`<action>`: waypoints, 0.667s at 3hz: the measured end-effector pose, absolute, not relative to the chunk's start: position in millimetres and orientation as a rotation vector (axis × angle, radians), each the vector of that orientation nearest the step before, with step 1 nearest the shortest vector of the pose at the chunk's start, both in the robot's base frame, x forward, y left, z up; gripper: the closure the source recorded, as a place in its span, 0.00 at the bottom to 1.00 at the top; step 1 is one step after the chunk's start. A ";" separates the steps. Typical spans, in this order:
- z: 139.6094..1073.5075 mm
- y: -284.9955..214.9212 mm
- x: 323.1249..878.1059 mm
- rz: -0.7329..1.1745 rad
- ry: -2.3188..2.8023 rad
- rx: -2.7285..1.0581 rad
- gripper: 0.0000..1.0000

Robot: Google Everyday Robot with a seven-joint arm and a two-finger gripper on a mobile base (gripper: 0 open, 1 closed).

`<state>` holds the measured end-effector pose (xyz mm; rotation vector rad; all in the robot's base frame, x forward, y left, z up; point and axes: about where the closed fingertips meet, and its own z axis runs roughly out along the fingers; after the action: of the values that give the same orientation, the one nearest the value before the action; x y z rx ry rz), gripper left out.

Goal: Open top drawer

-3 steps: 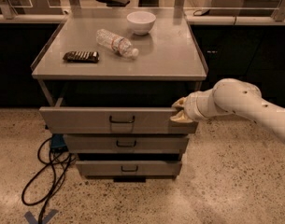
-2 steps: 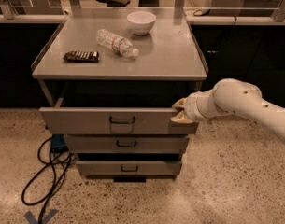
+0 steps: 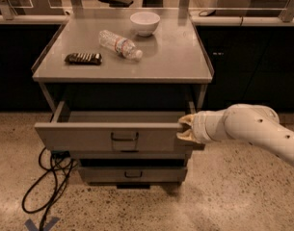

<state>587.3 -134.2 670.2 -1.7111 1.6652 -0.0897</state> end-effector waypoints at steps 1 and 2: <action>673.1 -134.6 586.1 -0.090 1.665 -1.711 1.00; 662.9 -129.7 560.1 -0.096 1.656 -1.714 1.00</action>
Offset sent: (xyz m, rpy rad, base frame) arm -0.0792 0.0120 -0.0260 -0.0092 -0.0265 0.0088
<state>560.1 -129.7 662.9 -1.7142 1.6565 -0.0961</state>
